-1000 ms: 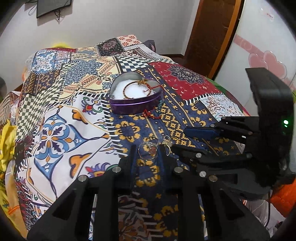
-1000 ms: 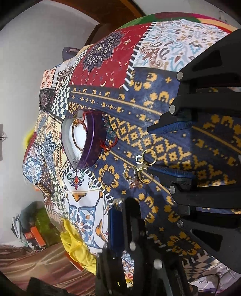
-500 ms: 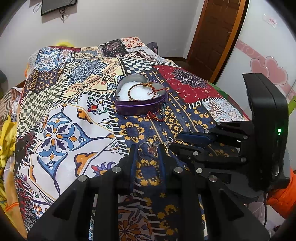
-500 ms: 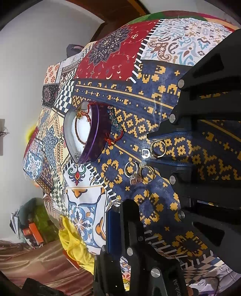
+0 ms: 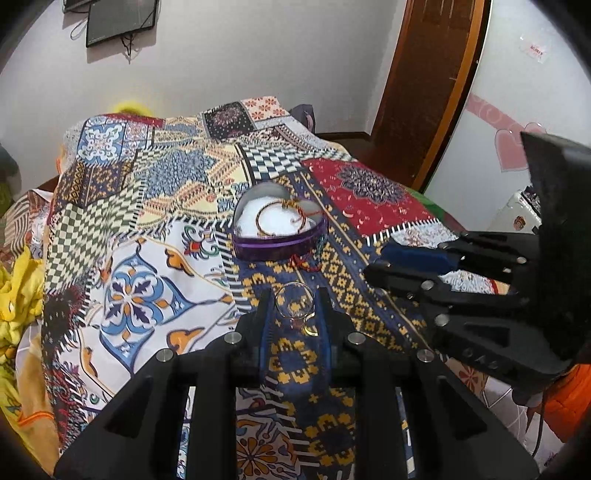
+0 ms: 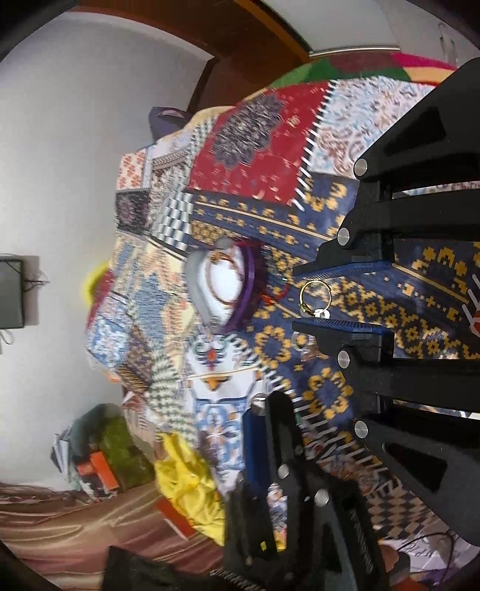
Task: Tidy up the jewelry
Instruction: 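Carry the gold ring over the tin and release it inside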
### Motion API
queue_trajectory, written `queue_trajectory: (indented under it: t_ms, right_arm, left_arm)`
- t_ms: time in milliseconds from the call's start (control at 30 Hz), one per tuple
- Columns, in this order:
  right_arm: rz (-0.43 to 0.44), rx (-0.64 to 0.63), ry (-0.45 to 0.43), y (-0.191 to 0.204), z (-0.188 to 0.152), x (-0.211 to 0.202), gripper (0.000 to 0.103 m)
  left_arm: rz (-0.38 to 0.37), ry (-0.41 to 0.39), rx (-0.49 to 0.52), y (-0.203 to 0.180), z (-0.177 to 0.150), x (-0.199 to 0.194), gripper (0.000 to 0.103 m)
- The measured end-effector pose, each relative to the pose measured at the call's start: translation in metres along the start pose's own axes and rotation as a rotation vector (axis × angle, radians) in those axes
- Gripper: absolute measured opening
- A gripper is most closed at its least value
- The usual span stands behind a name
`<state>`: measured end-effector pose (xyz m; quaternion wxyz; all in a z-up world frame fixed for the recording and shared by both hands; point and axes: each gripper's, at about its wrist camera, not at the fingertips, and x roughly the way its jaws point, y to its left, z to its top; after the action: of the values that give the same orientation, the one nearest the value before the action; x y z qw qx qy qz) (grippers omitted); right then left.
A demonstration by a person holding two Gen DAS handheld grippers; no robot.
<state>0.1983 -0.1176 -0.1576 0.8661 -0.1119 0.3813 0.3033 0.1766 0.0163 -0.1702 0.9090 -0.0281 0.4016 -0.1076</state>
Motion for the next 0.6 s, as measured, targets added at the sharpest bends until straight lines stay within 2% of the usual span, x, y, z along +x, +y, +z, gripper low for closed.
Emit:
queue_trajectory:
  t_ms: [267, 600]
  right_arm:
    - [0.006, 0.026, -0.096, -0.005, 0.024, -0.018, 0.019]
    - [0.014, 0.062, -0.139, -0.017, 0.044, -0.010, 0.019]
  left_arm:
    - [0.000, -0.054, -0.017, 0.008, 0.020, -0.007, 0.021]
    - [-0.001, -0.095, -0.042, 0.025, 0.043, 0.000, 0.021]
